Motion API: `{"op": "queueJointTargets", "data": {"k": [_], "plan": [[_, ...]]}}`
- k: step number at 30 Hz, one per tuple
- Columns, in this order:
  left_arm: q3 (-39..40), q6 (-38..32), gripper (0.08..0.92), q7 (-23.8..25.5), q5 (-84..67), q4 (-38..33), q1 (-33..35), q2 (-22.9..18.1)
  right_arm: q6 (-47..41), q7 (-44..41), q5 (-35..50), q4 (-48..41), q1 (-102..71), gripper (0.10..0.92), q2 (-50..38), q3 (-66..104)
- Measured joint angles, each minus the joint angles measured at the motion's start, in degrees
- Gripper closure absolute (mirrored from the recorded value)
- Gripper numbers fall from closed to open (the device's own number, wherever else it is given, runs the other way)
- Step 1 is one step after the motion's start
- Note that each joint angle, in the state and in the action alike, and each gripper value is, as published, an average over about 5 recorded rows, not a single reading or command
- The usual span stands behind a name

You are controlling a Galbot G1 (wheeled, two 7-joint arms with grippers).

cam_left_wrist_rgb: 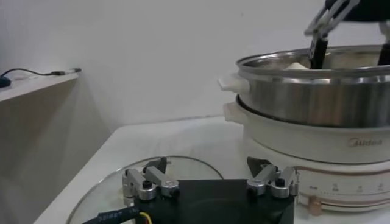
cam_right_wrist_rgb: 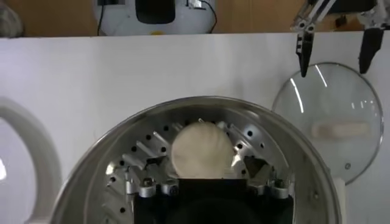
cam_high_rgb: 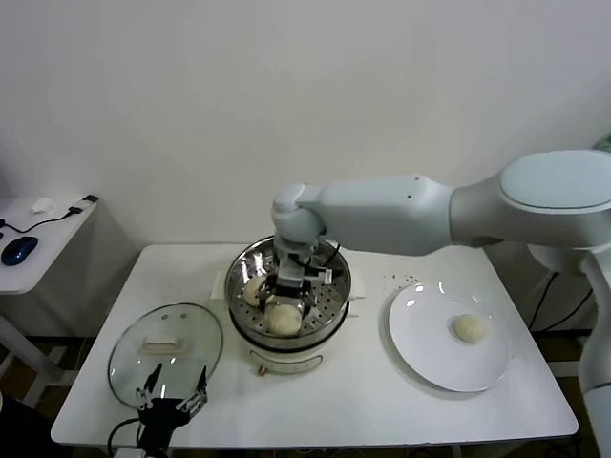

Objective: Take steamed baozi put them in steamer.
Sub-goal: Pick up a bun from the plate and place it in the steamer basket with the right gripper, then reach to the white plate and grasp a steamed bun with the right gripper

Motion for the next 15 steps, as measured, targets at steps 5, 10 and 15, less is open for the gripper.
{"op": "queueJointTargets", "data": {"k": [5,10,15], "plan": [[0.4,0.0,0.177,0.1,0.0,0.0,-0.2,-0.1,0.2,-2.8,5.9,-0.4,5.7,0.203,-3.6,-2.8],[0.5,0.2,0.177,0.1,-0.1,0.0,-0.7,0.0,-3.3,-4.7,10.5,-0.5,11.9,0.202,-10.1,-7.8],[0.5,0.5,0.177,0.1,-0.3,0.1,-1.2,0.0,-10.2,-4.4,12.5,0.5,15.3,0.203,-18.9,-13.5]]}}
